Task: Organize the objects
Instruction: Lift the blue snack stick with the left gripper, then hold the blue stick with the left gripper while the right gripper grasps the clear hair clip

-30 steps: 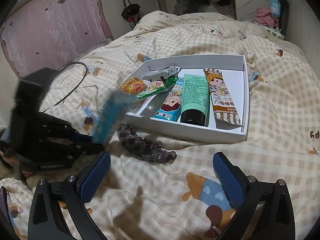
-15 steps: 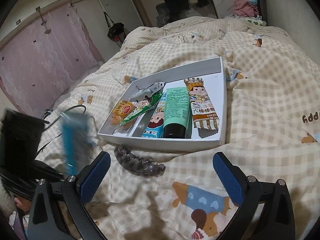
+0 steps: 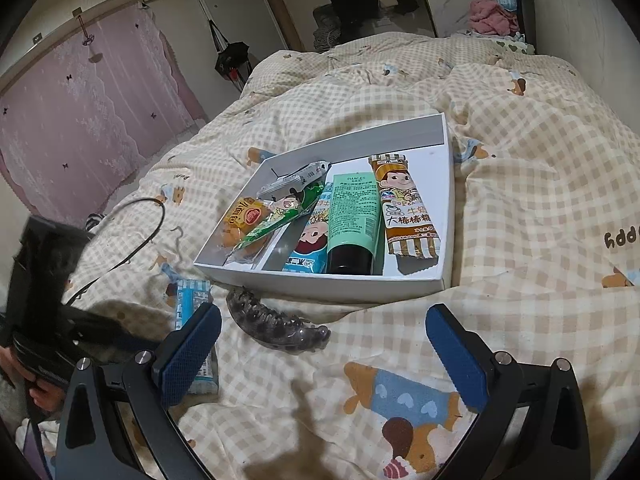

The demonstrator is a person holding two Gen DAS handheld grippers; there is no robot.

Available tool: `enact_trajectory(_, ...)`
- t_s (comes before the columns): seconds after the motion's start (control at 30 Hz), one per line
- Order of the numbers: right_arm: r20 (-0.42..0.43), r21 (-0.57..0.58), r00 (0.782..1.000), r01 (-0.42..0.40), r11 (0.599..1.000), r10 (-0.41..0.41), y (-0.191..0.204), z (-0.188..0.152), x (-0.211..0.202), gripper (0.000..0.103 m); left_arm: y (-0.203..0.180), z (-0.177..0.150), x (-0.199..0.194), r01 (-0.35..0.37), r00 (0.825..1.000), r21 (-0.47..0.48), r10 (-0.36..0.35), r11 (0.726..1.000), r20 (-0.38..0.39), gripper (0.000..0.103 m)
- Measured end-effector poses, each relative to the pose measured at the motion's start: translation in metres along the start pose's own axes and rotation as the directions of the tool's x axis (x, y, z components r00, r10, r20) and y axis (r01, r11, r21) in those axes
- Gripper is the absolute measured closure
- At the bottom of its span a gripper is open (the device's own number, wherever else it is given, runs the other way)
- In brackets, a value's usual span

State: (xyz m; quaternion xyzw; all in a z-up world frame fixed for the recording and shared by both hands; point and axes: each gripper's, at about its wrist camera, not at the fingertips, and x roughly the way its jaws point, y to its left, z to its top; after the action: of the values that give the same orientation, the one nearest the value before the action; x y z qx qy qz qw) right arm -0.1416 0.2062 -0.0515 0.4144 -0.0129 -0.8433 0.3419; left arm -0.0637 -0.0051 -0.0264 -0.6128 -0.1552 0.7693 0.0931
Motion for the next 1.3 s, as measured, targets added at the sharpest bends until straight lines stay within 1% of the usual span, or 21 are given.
enact_trajectory(0.07,0.002,-0.001,1.000,-0.003,1.000,0.003,0.000,0.001,0.001,0.000,0.010,0.013,0.004,0.010,1.000,-0.051,-0.010,0.999,-0.001,0.027)
enact_trajectory(0.2,0.004,-0.002,1.000,-0.006,1.000,0.006,0.000,0.001,0.001,0.000,0.024,0.021,0.014,0.041,0.999,-0.174,-0.047,0.984,-0.027,0.027)
enact_trajectory(0.33,0.003,0.001,1.000,-0.006,1.000,0.006,0.000,0.001,0.000,0.000,0.016,0.034,0.043,0.075,0.994,-0.195,-0.088,0.978,-0.058,0.028)
enact_trajectory(0.4,0.004,0.001,1.000,-0.004,1.000,0.004,0.001,0.000,-0.001,0.000,0.012,0.032,0.060,0.073,0.991,-0.184,-0.092,0.980,-0.098,0.053)
enact_trajectory(0.43,0.005,0.002,1.000,-0.003,1.000,0.003,0.000,0.000,-0.001,0.000,0.012,0.030,0.064,0.049,0.992,-0.176,-0.069,0.983,-0.110,0.079)
enact_trajectory(0.57,0.004,0.003,1.000,-0.003,1.000,0.003,0.000,0.001,-0.001,0.000,0.008,0.026,0.056,0.073,0.993,-0.134,-0.085,0.988,-0.086,0.080)
enact_trajectory(0.6,0.004,0.003,1.000,-0.003,1.000,0.003,0.000,0.001,-0.001,0.000,0.003,0.026,0.046,0.106,0.993,-0.095,-0.111,0.990,-0.045,0.079)
enact_trajectory(0.63,0.004,0.003,1.000,-0.004,1.000,0.004,-0.001,0.001,-0.002,0.000,-0.001,0.026,0.036,0.127,0.992,-0.057,-0.128,0.990,-0.008,0.083)
enact_trajectory(0.67,0.006,0.003,1.000,-0.006,1.000,0.006,-0.001,0.001,-0.002,0.000,-0.008,0.024,0.024,0.118,0.992,0.002,-0.118,0.993,0.054,0.088)
enact_trajectory(0.73,0.013,-0.007,1.000,-0.015,1.000,0.016,0.000,0.001,-0.003,0.000,-0.014,0.020,0.008,0.084,0.986,0.067,-0.093,0.994,0.141,0.089)
enact_trajectory(0.77,0.015,-0.017,1.000,-0.022,1.000,0.022,0.001,0.001,-0.004,0.000,-0.014,0.019,0.004,0.100,0.980,0.084,-0.113,0.991,0.167,0.089)
enact_trajectory(0.8,0.015,-0.030,1.000,-0.027,0.999,0.027,0.003,0.000,-0.004,0.004,-0.009,0.018,0.001,0.131,0.973,0.093,-0.146,0.987,0.178,0.089)
enact_trajectory(0.83,0.009,-0.044,1.000,-0.029,0.999,0.030,0.005,0.000,-0.004,0.017,-0.006,0.019,0.001,0.171,0.965,0.088,-0.185,0.981,0.184,0.090)
enact_trajectory(0.9,-0.033,-0.072,0.999,-0.011,0.997,0.008,0.010,0.002,0.002,0.038,0.005,0.022,0.007,0.199,0.963,0.054,-0.205,0.979,0.172,0.090)
enact_trajectory(0.93,-0.066,-0.089,0.998,0.003,0.996,-0.008,0.012,0.004,0.008,0.044,0.004,0.026,0.016,0.186,0.964,0.049,-0.192,0.981,0.181,0.090)
enact_trajectory(1.0,-0.147,-0.150,0.989,0.005,0.989,-0.027,0.019,0.009,0.022,0.046,0.010,0.024,0.019,0.142,0.968,0.055,-0.150,0.988,0.199,0.090)
enact_trajectory(1.07,-0.180,-0.272,0.981,0.020,0.962,-0.071,0.035,0.014,0.030,0.046,0.016,0.027,0.026,0.137,0.970,0.034,-0.141,0.990,0.196,0.090)
enact_trajectory(1.1,-0.180,-0.356,0.977,0.046,0.933,-0.117,0.045,0.015,0.034,0.046,0.017,0.029,0.029,0.151,0.968,0.024,-0.152,0.988,0.197,0.090)
enact_trajectory(1.17,-0.222,-0.539,0.956,0.043,0.841,-0.191,0.070,0.010,0.048,0.048,0.022,0.033,0.033,0.153,0.964,0.009,-0.151,0.988,0.219,0.090)
enact_trajectory(1.23,-0.260,-0.699,0.936,-0.014,0.715,-0.236,0.094,-0.001,0.063,0.049,0.026,0.032,0.032,0.132,0.962,-0.007,-0.126,0.991,0.243,0.090)
enact_trajectory(1.3,-0.284,-0.771,0.913,-0.036,0.635,-0.294,0.104,-0.013,0.080,0.051,0.033,0.031,0.026,0.149,0.957,-0.027,-0.137,0.989,0.257,0.090)
